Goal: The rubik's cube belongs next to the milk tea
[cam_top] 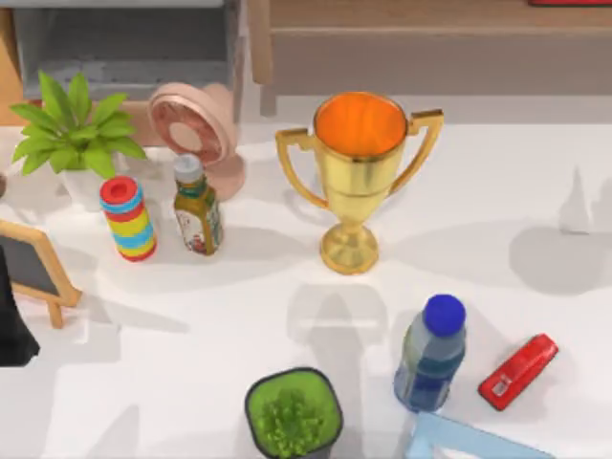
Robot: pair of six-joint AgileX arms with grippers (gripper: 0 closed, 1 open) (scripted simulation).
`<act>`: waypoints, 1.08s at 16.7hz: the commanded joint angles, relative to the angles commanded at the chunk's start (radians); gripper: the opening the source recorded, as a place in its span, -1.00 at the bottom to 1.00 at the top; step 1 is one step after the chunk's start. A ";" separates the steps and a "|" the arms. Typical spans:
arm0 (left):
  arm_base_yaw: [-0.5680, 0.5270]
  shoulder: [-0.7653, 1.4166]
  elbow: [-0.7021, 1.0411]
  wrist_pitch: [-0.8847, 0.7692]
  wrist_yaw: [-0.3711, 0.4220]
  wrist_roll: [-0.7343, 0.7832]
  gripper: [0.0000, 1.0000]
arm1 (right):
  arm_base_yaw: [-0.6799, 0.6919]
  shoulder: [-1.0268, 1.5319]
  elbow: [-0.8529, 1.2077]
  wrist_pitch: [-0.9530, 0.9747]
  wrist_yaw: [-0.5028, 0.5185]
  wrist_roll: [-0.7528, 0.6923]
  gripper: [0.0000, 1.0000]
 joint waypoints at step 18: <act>0.000 0.000 0.000 0.000 0.000 0.000 1.00 | -0.200 1.119 0.502 0.557 -0.183 0.008 1.00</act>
